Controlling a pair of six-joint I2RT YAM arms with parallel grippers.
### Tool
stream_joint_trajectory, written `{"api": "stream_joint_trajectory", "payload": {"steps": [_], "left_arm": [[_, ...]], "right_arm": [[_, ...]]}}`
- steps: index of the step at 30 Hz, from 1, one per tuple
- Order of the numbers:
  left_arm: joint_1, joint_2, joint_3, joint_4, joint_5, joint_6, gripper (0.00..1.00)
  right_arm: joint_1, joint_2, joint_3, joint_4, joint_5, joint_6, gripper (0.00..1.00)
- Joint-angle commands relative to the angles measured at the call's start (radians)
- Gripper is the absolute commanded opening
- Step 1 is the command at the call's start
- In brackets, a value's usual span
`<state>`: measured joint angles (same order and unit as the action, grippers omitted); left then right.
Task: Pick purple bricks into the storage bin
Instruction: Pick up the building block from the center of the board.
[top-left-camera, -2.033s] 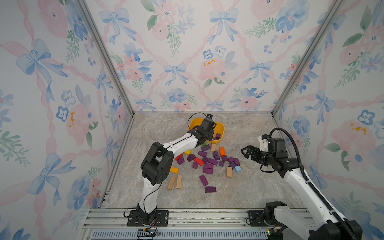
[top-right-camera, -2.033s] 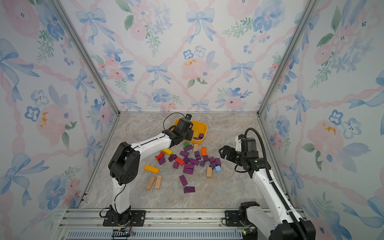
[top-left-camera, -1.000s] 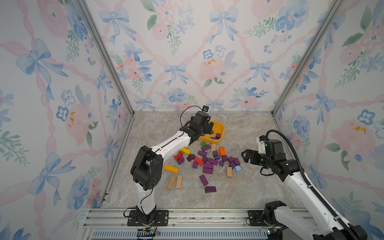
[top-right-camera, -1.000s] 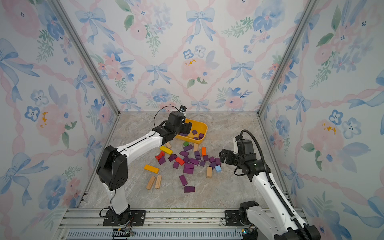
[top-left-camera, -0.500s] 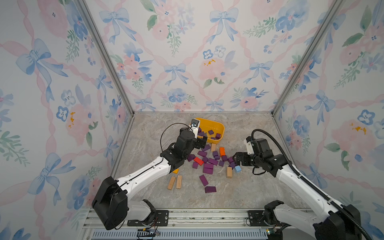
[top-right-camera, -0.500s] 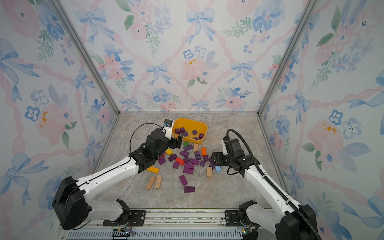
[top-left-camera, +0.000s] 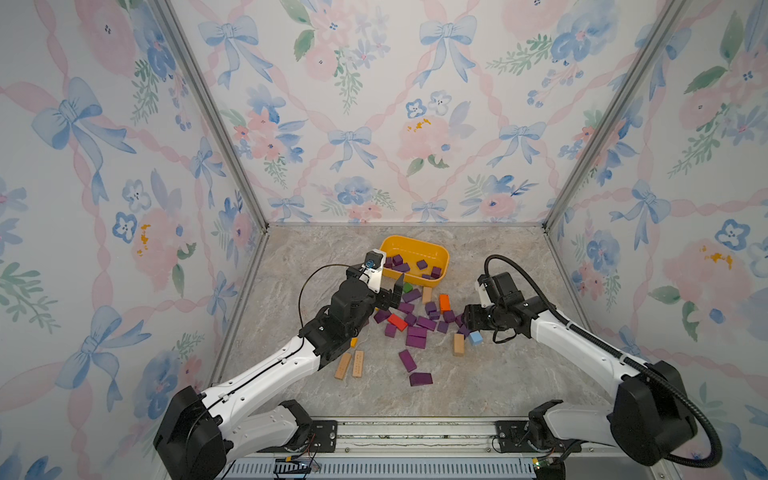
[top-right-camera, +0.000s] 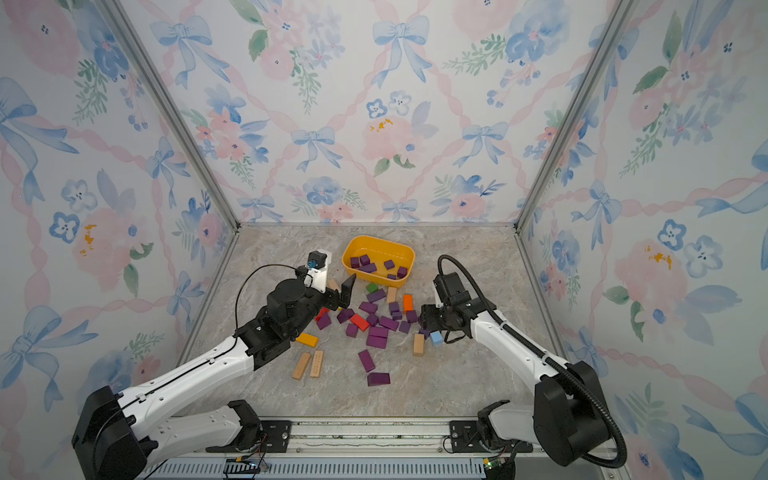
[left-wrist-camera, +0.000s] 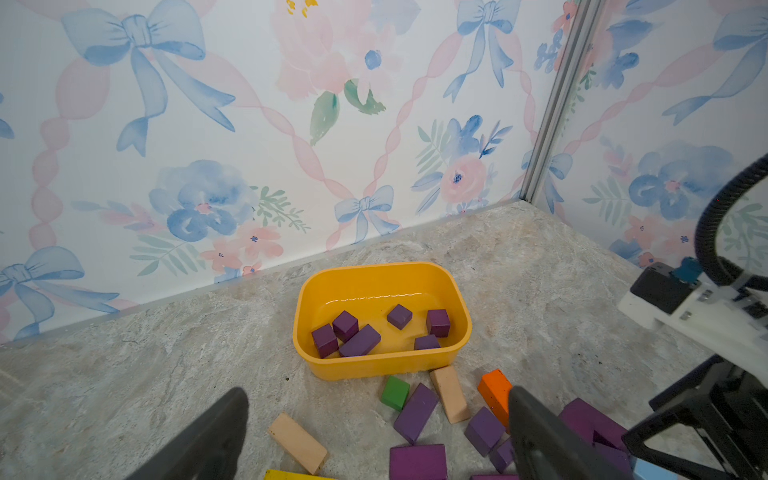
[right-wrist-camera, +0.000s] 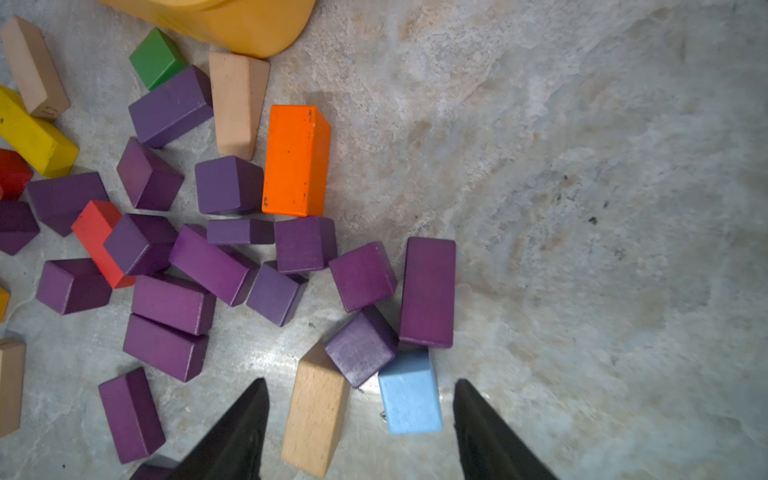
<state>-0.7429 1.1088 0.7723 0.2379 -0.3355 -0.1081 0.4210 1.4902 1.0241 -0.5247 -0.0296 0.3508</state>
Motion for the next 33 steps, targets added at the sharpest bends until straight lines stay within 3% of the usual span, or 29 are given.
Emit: {"api": "stream_joint_trajectory", "payload": {"steps": [1, 10, 19, 33], "left_arm": [[-0.004, -0.011, -0.016, 0.015, 0.004, -0.005, 0.98], [-0.005, -0.038, -0.045, 0.018, 0.009, -0.025, 0.98], [-0.005, -0.059, -0.068, 0.018, 0.007, -0.031, 0.98], [-0.006, -0.048, -0.071, 0.017, 0.008, -0.051, 0.98]], "right_arm": [[0.011, 0.081, 0.055, 0.007, -0.002, -0.005, 0.66], [0.026, 0.228, 0.115, 0.013, 0.012, -0.02, 0.58], [0.026, 0.294, 0.113, 0.037, 0.03, -0.012, 0.5], [0.01, 0.364, 0.143, 0.052, 0.041, -0.019, 0.44]]}}
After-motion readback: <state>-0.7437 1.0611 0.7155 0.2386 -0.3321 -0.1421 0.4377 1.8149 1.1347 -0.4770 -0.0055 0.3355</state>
